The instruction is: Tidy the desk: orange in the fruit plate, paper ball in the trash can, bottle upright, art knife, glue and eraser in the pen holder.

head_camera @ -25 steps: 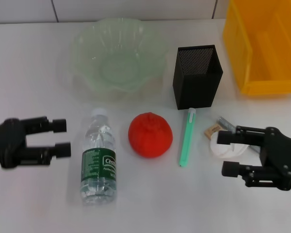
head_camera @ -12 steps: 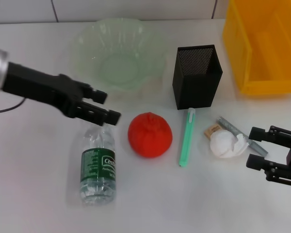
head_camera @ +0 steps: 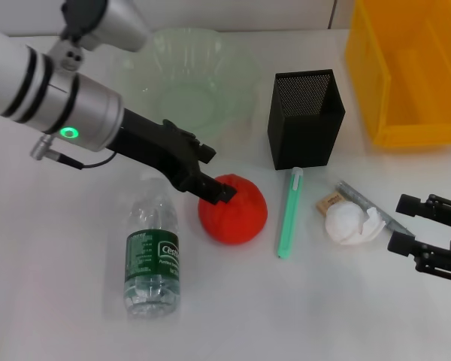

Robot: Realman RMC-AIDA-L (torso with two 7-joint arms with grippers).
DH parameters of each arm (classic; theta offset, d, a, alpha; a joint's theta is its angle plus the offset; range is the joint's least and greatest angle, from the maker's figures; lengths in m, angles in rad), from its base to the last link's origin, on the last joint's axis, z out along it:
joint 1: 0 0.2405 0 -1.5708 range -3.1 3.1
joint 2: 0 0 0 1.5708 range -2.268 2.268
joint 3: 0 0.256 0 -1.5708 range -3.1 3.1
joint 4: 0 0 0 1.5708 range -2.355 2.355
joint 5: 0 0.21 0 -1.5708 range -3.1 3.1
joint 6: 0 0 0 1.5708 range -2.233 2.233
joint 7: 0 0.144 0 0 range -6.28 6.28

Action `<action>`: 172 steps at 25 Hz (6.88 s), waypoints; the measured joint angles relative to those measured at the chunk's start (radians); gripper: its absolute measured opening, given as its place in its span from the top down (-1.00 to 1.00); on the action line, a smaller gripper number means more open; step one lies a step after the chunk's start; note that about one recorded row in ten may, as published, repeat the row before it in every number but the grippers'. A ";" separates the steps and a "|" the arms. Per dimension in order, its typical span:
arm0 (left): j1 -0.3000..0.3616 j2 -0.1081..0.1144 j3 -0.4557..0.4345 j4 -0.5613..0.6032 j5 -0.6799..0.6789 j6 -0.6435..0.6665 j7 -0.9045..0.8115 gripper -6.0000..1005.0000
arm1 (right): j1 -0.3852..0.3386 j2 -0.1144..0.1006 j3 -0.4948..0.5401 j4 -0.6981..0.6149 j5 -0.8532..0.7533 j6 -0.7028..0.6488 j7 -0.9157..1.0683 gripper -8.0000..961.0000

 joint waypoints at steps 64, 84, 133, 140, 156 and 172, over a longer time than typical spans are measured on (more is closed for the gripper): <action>0.065 0.019 -0.253 0.046 -0.238 -0.283 0.146 -0.26 | 0.032 0.012 0.008 0.023 0.011 0.011 0.054 -0.49; 0.203 0.009 -0.211 -0.358 -0.344 0.345 0.597 -0.66 | 0.269 -0.098 -0.398 -0.762 -0.153 -0.124 0.866 -0.48; 0.141 0.003 -0.179 -0.486 -0.351 0.305 0.626 -0.66 | 0.326 0.025 -1.085 -0.691 -0.319 0.299 1.080 -0.09; 0.138 0.005 -0.179 -0.492 -0.350 0.297 0.627 -0.66 | 0.255 0.022 -0.652 -1.056 -0.219 0.141 1.015 -0.04; 0.123 0.008 -0.186 -0.491 -0.350 0.295 0.608 -0.66 | 0.235 0.024 -0.594 -0.862 -0.210 0.698 1.060 -0.11; 0.167 0.020 -0.204 -0.235 -0.333 0.257 0.242 -0.65 | 0.029 0.019 -0.455 -0.836 0.229 0.086 0.709 -0.34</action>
